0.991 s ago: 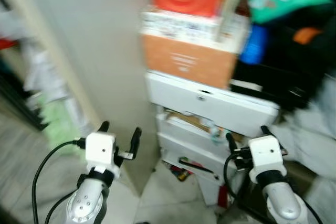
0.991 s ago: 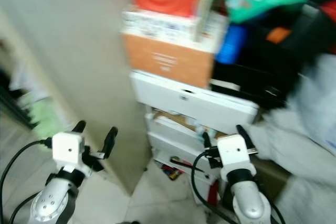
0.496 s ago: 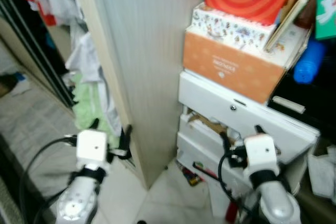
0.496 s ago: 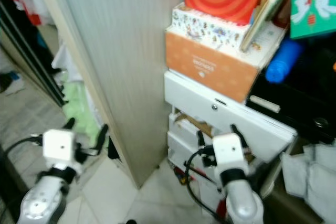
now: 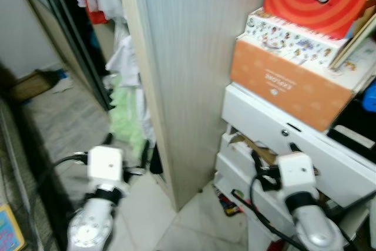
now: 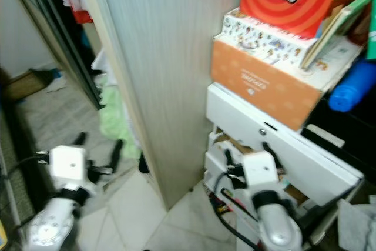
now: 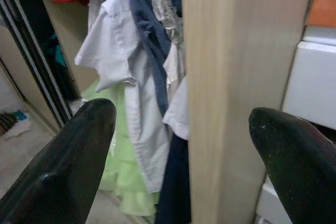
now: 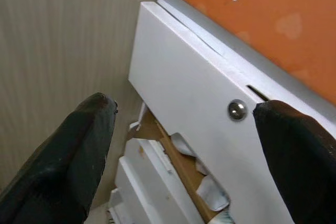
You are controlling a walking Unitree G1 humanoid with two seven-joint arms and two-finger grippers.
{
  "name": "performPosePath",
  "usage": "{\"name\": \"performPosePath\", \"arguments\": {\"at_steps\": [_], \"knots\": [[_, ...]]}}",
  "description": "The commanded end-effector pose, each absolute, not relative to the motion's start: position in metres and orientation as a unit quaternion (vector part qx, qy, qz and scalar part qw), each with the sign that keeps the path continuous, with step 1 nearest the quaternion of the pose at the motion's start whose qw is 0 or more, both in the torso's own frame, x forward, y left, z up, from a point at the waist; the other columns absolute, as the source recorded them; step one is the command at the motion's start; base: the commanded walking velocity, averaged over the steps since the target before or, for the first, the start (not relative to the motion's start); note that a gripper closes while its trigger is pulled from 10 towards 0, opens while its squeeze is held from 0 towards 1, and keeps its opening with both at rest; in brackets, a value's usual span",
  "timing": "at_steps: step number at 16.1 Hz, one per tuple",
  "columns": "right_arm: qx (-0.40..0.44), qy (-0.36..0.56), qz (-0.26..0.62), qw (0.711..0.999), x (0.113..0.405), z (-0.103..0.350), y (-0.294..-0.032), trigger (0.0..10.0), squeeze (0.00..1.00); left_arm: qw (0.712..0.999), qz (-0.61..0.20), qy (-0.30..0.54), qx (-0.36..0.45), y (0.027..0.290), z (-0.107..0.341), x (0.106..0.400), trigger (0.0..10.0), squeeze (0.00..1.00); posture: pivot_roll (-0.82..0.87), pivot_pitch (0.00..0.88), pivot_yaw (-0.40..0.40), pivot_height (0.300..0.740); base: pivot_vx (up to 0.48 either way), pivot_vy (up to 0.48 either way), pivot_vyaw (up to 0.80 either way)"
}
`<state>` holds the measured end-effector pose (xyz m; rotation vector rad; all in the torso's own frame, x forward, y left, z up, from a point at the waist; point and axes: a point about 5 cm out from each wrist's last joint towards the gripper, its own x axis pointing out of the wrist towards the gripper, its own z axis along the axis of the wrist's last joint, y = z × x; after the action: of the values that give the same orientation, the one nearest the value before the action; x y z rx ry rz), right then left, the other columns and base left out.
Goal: Clean up the room
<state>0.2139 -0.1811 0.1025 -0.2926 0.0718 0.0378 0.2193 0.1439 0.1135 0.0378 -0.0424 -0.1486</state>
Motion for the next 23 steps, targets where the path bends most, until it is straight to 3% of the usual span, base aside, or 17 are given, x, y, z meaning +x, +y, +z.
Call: {"name": "performPosePath", "arguments": {"at_steps": [1, 13, 19, 23], "knots": [[-0.138, 0.029, 0.027, 0.99, 0.2162, 0.1053, -0.1769, 10.0, 0.0, 0.997, -0.064, -0.013, 0.028, 0.1508, 0.1113, 0.2183, 10.0, 0.0, -0.05, 0.084, 0.001, 0.74, 0.0, 0.0, 0.57], [-0.13, 0.035, 0.036, 0.99, 0.2177, 0.1011, -0.1733, 10.0, 0.0, 0.997, -0.068, -0.011, 0.028, 0.1496, 0.1124, 0.2203, 10.0, 0.0, -0.05, 0.098, -0.004, 0.74, 0.0, 0.0, 0.73], [-0.131, 0.037, 0.038, 0.99, 0.2181, 0.1005, -0.1729, 10.0, 0.0, 0.997, -0.069, -0.001, 0.019, 0.1491, 0.1097, 0.2219, 10.0, 0.0, -0.05, 0.1, -0.003, 0.74, 0.0, 0.0, 0.0], [-0.138, 0.038, 0.039, 0.989, 0.2182, 0.0996, -0.1721, 10.0, 0.0, 0.997, -0.077, -0.003, 0.023, 0.1465, 0.1106, 0.2227, 10.0, 0.0, -0.05, 0.101, -0.004, 0.74, 0.0, 0.0, 0.8]]}}
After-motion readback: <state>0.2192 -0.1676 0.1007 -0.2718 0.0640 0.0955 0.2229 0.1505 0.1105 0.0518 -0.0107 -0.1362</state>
